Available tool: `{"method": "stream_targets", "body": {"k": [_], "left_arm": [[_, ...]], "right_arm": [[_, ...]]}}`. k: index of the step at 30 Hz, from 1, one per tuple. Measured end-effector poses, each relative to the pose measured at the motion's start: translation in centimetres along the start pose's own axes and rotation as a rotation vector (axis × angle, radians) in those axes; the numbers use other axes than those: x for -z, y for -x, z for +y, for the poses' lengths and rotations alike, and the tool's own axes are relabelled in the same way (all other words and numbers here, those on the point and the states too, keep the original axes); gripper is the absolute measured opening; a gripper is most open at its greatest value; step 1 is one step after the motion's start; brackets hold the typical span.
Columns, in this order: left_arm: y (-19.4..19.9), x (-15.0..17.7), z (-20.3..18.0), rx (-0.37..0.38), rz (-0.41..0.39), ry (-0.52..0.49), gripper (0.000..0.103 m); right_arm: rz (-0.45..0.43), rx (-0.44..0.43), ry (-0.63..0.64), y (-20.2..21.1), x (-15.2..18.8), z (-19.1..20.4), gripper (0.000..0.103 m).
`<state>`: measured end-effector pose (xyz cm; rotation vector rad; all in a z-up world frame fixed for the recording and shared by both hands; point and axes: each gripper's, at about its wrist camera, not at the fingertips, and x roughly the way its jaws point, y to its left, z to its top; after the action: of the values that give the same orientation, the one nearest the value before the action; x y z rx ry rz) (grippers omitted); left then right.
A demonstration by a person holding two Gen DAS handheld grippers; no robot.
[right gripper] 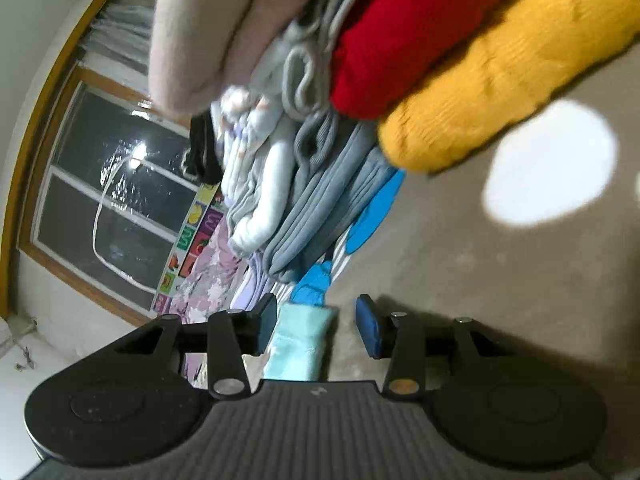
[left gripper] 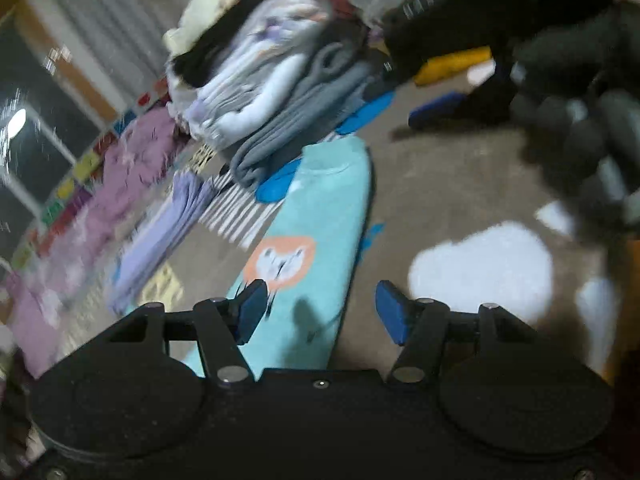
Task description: Fold clothes
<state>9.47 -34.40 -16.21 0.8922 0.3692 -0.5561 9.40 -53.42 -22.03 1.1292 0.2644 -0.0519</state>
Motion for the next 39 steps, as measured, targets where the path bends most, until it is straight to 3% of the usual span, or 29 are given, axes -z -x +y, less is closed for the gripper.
{"method": "stream_targets", "body": {"k": [3, 9, 14, 16, 18, 19, 24, 32, 37, 39], "left_arm": [[-2.0, -1.4, -0.9, -0.046, 0.014, -0.072, 0.06], [-5.7, -4.1, -0.8, -0.076, 0.053, -0.123, 0.055], [-7.8, -5.6, -0.9, -0.068, 0.091, -0.139, 0.036], [-8.3, -5.9, -1.0, -0.063, 0.099, -0.143, 0.033], [-8.7, -6.2, -0.9, -0.04, 0.107, -0.135, 0.015], [-8.6, -6.3, -0.5, -0.03, 0.106, -0.116, 0.005], [-7.2, -6.7, 3.1, 0.042, 0.086, 0.058, 0.004], [-0.7, -5.3, 15.7, 0.209, -0.046, 0.491, 0.004], [3.4, -3.4, 21.9, 0.212, -0.128, 0.647, 0.004], [4.9, -1.9, 23.8, 0.195, -0.143, 0.692, 0.004]], "right_arm": [[-0.008, -0.003, -0.02, 0.3, -0.3, -0.5, 0.045], [-0.025, -0.009, -0.059, 0.9, -0.9, -1.4, 0.045], [-0.039, -0.014, -0.091, 1.4, -1.3, -2.2, 0.045], [-0.053, -0.022, -0.102, 1.5, -1.3, -2.3, 0.045], [-0.068, -0.029, -0.112, 1.7, -1.4, -2.4, 0.045], [-0.075, -0.033, -0.118, 1.7, -1.4, -2.5, 0.045], [-0.11, -0.07, -0.15, 2.3, -1.3, -2.8, 0.046], [-0.067, -0.187, 0.185, 3.6, 2.4, 3.8, 0.064], [0.133, -0.24, 0.455, 2.4, 9.5, 10.1, 0.068], [0.212, -0.272, 0.54, 1.8, 12.4, 12.4, 0.076]]}}
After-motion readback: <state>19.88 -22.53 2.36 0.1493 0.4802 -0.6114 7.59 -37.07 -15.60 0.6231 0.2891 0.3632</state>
